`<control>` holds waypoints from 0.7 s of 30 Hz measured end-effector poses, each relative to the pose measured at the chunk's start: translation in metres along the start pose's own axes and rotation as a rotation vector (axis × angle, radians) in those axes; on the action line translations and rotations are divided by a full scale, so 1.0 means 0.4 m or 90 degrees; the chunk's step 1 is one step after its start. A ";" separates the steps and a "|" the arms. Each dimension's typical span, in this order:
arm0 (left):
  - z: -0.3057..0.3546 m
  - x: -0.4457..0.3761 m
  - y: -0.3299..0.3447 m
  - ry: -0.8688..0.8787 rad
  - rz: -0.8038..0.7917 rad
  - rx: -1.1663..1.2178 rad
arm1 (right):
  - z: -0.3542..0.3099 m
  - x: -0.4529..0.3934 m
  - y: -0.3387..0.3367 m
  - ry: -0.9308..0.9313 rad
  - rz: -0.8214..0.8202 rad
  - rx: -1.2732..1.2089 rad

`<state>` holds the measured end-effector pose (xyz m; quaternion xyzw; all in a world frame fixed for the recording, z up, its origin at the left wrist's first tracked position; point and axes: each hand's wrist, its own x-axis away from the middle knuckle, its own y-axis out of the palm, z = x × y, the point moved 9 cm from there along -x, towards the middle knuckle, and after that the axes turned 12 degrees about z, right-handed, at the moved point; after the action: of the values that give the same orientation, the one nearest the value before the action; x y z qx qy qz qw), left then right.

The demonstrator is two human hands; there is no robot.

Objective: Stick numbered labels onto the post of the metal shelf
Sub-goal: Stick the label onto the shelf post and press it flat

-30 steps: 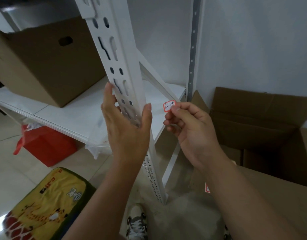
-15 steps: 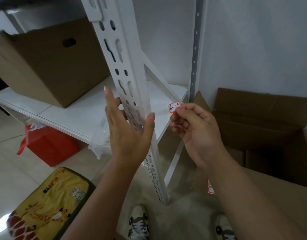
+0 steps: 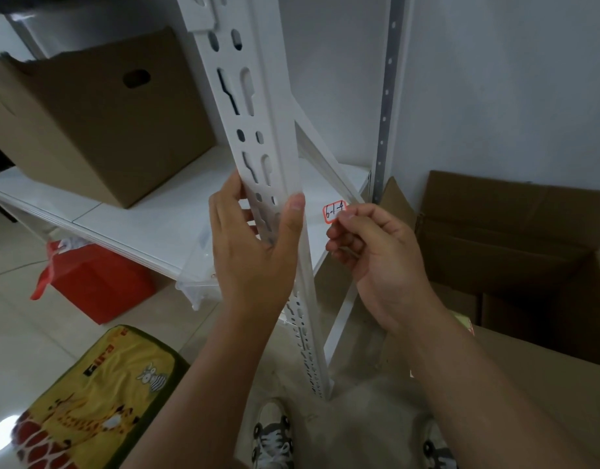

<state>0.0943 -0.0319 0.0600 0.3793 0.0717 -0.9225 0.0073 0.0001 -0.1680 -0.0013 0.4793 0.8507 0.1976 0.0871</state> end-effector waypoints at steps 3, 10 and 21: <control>-0.002 0.002 0.003 0.005 -0.027 0.023 | 0.004 -0.002 -0.001 -0.002 -0.002 -0.003; -0.015 0.012 -0.018 -0.015 -0.051 0.120 | -0.005 0.017 0.034 -0.009 -0.084 -0.031; 0.056 0.047 -0.054 0.157 0.062 0.011 | -0.001 0.031 0.078 -0.095 -0.141 0.039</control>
<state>0.0635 -0.0129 0.0653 0.4932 0.0453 -0.8678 0.0398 0.0178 -0.1432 0.0126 0.3981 0.8952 0.1249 0.1565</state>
